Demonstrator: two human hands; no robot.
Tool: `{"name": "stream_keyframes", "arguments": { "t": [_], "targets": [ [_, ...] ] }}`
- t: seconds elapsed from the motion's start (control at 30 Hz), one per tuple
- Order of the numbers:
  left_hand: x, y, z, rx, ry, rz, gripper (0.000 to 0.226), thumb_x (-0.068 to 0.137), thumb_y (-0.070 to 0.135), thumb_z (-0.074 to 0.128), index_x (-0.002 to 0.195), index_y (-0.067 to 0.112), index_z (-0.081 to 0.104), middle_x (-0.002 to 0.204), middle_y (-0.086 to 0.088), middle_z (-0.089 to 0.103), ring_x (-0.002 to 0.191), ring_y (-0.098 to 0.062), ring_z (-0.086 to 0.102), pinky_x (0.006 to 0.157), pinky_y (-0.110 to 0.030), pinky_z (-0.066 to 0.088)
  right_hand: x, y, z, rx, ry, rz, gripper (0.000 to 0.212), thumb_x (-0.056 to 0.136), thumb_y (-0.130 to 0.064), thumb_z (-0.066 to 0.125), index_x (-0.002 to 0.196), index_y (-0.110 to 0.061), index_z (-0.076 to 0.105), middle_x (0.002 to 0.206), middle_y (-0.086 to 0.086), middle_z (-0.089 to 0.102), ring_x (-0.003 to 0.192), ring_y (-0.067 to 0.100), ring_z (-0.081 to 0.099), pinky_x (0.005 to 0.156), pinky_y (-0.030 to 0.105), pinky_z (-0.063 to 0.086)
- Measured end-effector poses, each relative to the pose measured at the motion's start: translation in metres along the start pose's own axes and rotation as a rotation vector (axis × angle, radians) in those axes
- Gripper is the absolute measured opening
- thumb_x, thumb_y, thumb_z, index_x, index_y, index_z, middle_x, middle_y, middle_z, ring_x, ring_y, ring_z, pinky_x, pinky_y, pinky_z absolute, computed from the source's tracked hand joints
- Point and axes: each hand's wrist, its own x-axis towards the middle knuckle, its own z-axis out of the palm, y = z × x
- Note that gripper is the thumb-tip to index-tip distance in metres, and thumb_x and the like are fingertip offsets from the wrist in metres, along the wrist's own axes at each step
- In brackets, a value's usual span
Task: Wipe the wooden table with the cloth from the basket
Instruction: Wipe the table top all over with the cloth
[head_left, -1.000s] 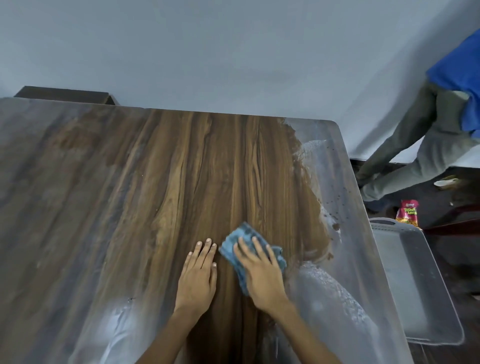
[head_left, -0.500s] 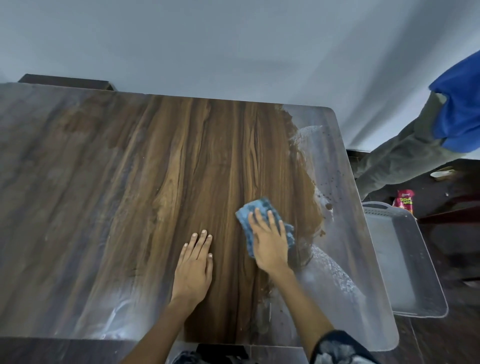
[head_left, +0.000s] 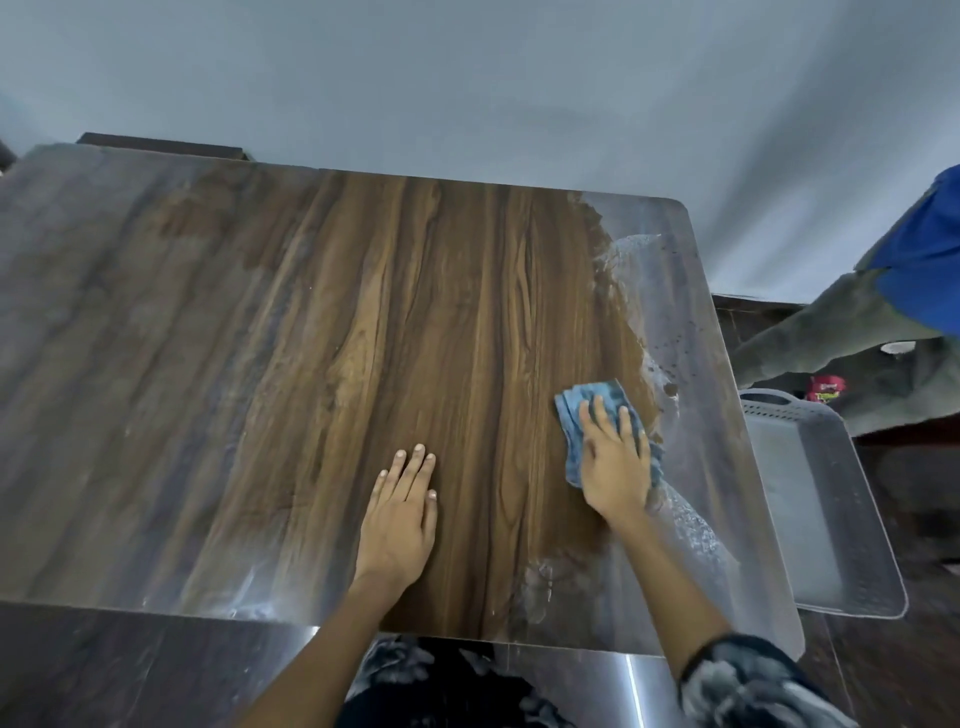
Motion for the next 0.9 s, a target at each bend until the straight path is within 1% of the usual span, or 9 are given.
{"name": "stream_keyframes", "arguments": {
  "t": [0.13,0.3,0.4,0.5,0.6,0.67,0.77,0.83,0.9],
  "targets": [
    [-0.004,-0.003,0.001,0.011,0.000,0.004,0.057,0.093,0.037,0.013,0.141,0.015,0.034,0.149,0.003,0.030,0.140,-0.010,0.012,0.114,-0.031,0.013,-0.028,-0.047,0.017,0.021,-0.001,-0.248,0.058,0.096,-0.014,0.042,0.147,-0.031,0.020,0.155,-0.012,0.009,0.145,0.022,0.006,0.113,0.036,-0.007],
    [-0.005,-0.004,-0.001,0.001,-0.016,0.021,0.057,0.093,0.037,0.013,0.142,0.015,0.033,0.151,0.003,0.028,0.140,-0.010,0.010,0.114,-0.030,0.011,-0.124,-0.044,0.042,-0.151,-0.190,-0.518,0.085,0.054,-0.034,0.080,0.132,-0.031,0.045,0.140,-0.010,0.048,0.130,0.019,0.043,0.112,0.038,0.018],
    [-0.007,-0.005,-0.005,-0.001,-0.024,0.040,0.059,0.093,0.038,0.012,0.142,0.014,0.033,0.151,0.002,0.027,0.139,-0.010,0.009,0.114,-0.031,0.012,-0.148,-0.006,0.043,-0.148,-0.166,-0.468,0.083,0.058,-0.029,0.072,0.134,-0.032,0.040,0.140,-0.012,0.046,0.134,0.016,0.028,0.111,0.034,0.008],
    [-0.013,-0.006,-0.007,0.008,-0.042,0.064,0.061,0.092,0.040,0.007,0.143,0.016,0.029,0.152,0.003,0.023,0.139,-0.009,0.003,0.114,-0.029,0.006,-0.141,0.032,0.032,-0.093,-0.074,-0.218,0.073,0.074,-0.013,0.052,0.141,-0.032,0.031,0.145,-0.012,0.034,0.138,0.020,0.028,0.115,0.037,0.012],
    [-0.020,-0.010,-0.009,0.020,-0.063,0.088,0.063,0.091,0.041,0.005,0.144,0.016,0.027,0.153,0.003,0.021,0.139,-0.009,0.001,0.114,-0.028,0.004,-0.107,0.029,0.017,0.014,-0.041,0.066,0.051,0.095,-0.024,0.024,0.146,-0.030,0.026,0.153,-0.010,0.018,0.143,0.024,0.017,0.115,0.046,0.014],
    [-0.024,-0.012,-0.008,0.024,-0.062,0.091,0.061,0.092,0.040,0.007,0.143,0.014,0.030,0.152,0.002,0.024,0.139,-0.011,0.005,0.114,-0.031,0.008,-0.089,0.002,0.012,-0.009,-0.035,0.120,0.050,0.100,-0.024,0.026,0.148,-0.030,0.014,0.155,-0.011,0.003,0.145,0.022,0.002,0.116,0.044,0.002],
    [-0.030,-0.013,-0.008,0.008,-0.068,0.094,0.060,0.092,0.039,0.009,0.142,0.013,0.032,0.151,0.001,0.026,0.140,-0.013,0.010,0.114,-0.034,0.012,-0.099,-0.048,0.023,0.003,0.015,-0.066,0.056,0.092,-0.009,0.040,0.144,-0.027,0.030,0.152,-0.009,0.018,0.141,0.025,0.021,0.112,0.043,0.011],
    [-0.032,-0.015,-0.008,0.008,-0.069,0.102,0.061,0.092,0.039,0.009,0.142,0.013,0.032,0.151,0.001,0.026,0.139,-0.011,0.009,0.114,-0.033,0.011,-0.129,-0.068,0.039,-0.068,-0.087,-0.289,0.057,0.075,-0.021,0.057,0.132,-0.027,0.048,0.142,-0.007,0.046,0.128,0.024,0.046,0.107,0.044,0.030],
    [-0.033,-0.016,-0.009,0.009,-0.073,0.112,0.061,0.092,0.039,0.009,0.142,0.013,0.031,0.152,0.000,0.024,0.139,-0.010,0.006,0.114,-0.032,0.009,-0.163,-0.067,0.045,-0.118,-0.241,-0.404,0.074,0.061,-0.033,0.072,0.130,-0.029,0.047,0.138,-0.010,0.050,0.125,0.020,0.050,0.110,0.041,0.027]
  ]
}}
